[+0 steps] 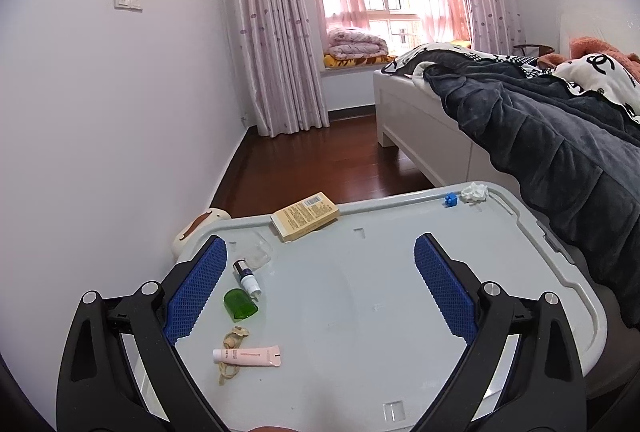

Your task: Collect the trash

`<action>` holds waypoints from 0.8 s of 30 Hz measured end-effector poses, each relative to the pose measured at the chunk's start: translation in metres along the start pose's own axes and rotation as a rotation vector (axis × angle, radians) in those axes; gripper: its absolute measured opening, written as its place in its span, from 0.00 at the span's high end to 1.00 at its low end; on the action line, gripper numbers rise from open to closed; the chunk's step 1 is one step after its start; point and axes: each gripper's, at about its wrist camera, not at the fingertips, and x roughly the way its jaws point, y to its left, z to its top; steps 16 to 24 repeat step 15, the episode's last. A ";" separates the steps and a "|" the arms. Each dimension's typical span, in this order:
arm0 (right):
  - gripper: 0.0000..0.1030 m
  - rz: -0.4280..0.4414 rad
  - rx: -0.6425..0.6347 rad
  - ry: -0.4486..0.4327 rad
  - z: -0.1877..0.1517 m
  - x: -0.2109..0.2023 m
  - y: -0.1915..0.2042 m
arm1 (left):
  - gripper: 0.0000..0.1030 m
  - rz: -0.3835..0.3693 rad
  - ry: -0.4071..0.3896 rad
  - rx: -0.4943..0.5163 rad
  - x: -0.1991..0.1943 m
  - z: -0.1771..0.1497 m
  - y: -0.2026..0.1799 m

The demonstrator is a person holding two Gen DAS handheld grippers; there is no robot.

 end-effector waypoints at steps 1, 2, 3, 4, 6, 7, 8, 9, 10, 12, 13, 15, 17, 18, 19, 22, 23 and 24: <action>0.05 0.000 -0.001 0.002 0.000 0.000 0.000 | 0.10 -0.007 -0.001 0.001 0.000 0.000 0.000; 0.05 0.001 -0.004 0.005 0.000 0.001 0.001 | 0.10 -0.010 -0.003 0.004 -0.001 -0.001 -0.001; 0.05 0.000 -0.006 0.007 0.000 0.001 0.001 | 0.10 -0.008 -0.006 0.008 -0.002 -0.001 -0.002; 0.05 0.000 -0.008 0.009 -0.001 0.002 0.001 | 0.10 -0.009 -0.007 0.012 -0.002 -0.001 -0.003; 0.05 0.000 -0.010 0.010 -0.001 0.002 0.002 | 0.10 -0.010 -0.005 0.015 -0.002 -0.001 -0.003; 0.05 0.000 -0.011 0.011 -0.001 0.002 0.002 | 0.10 -0.013 -0.004 0.017 -0.002 -0.001 -0.003; 0.05 0.000 -0.010 0.011 -0.001 0.002 0.001 | 0.10 -0.019 0.001 0.017 -0.001 -0.001 -0.003; 0.05 0.000 -0.010 0.011 -0.001 0.002 0.001 | 0.10 -0.029 0.007 0.019 0.000 -0.001 -0.004; 0.05 0.000 -0.010 0.011 -0.001 0.002 0.001 | 0.10 -0.035 0.012 0.021 0.000 -0.001 -0.004; 0.05 0.000 -0.012 0.011 -0.001 0.002 0.001 | 0.10 -0.031 0.014 0.025 0.001 -0.002 -0.004; 0.05 0.000 -0.012 0.011 -0.001 0.002 0.001 | 0.10 -0.031 0.016 0.027 0.002 -0.002 -0.005; 0.05 0.000 -0.011 0.011 -0.001 0.002 0.001 | 0.10 -0.037 0.024 0.027 0.003 -0.003 -0.005; 0.05 0.000 -0.011 0.011 -0.001 0.002 0.001 | 0.10 -0.037 0.024 0.027 0.003 -0.003 -0.005; 0.05 0.000 -0.011 0.011 -0.001 0.002 0.001 | 0.10 -0.037 0.024 0.027 0.003 -0.003 -0.005; 0.05 0.000 -0.011 0.011 -0.001 0.002 0.001 | 0.10 -0.037 0.024 0.027 0.003 -0.003 -0.005; 0.05 0.000 -0.011 0.011 -0.001 0.002 0.001 | 0.10 -0.037 0.024 0.027 0.003 -0.003 -0.005; 0.05 0.000 -0.011 0.011 -0.001 0.002 0.001 | 0.10 -0.037 0.024 0.027 0.003 -0.003 -0.005; 0.05 0.000 -0.011 0.011 -0.001 0.002 0.001 | 0.10 -0.037 0.024 0.027 0.003 -0.003 -0.005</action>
